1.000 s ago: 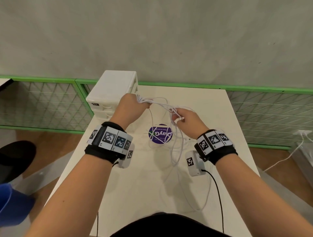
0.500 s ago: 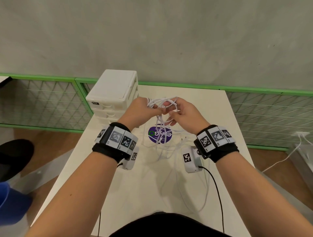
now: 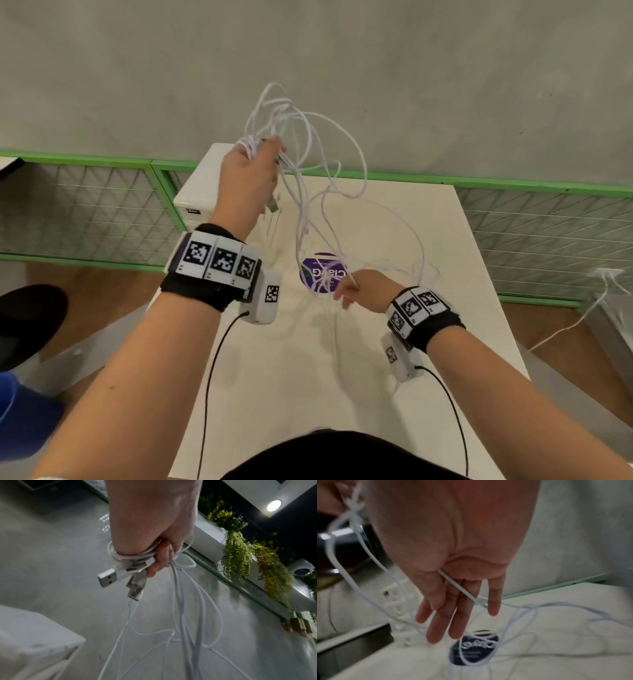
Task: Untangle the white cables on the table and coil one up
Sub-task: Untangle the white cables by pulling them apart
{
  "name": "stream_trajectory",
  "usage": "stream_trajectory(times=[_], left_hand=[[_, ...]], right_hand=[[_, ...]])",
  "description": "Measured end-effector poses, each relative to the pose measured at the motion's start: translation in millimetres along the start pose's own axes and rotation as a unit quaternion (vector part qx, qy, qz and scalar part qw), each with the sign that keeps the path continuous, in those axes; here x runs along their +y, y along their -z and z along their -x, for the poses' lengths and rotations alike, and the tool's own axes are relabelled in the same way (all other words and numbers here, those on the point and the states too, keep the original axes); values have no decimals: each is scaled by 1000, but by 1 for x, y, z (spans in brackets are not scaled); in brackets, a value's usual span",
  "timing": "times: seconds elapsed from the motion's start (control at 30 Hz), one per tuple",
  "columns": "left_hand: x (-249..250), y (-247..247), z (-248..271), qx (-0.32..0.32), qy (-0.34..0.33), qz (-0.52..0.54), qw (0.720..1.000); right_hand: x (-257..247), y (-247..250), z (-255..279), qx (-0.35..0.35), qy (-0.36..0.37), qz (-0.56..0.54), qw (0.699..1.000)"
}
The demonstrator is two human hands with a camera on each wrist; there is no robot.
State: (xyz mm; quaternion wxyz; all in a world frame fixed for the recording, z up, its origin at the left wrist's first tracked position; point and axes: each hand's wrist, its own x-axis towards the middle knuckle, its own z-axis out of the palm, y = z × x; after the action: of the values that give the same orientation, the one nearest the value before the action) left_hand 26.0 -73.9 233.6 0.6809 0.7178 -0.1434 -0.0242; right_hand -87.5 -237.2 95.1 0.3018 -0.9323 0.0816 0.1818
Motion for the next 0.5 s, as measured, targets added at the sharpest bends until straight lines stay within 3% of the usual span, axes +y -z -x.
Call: stream_trajectory(times=[0.23,0.4,0.5], left_hand=[[-12,26,-15,76,-18,-24,997],[-21,24,-14,62,11,-47,997],[-21,6,-5,13,20,-69,997]], right_hand=[[71,31,10,85,-161,-80,980],[90,52,22,97,-151,-24,983],[64,47,17,104,-102,-83,986]])
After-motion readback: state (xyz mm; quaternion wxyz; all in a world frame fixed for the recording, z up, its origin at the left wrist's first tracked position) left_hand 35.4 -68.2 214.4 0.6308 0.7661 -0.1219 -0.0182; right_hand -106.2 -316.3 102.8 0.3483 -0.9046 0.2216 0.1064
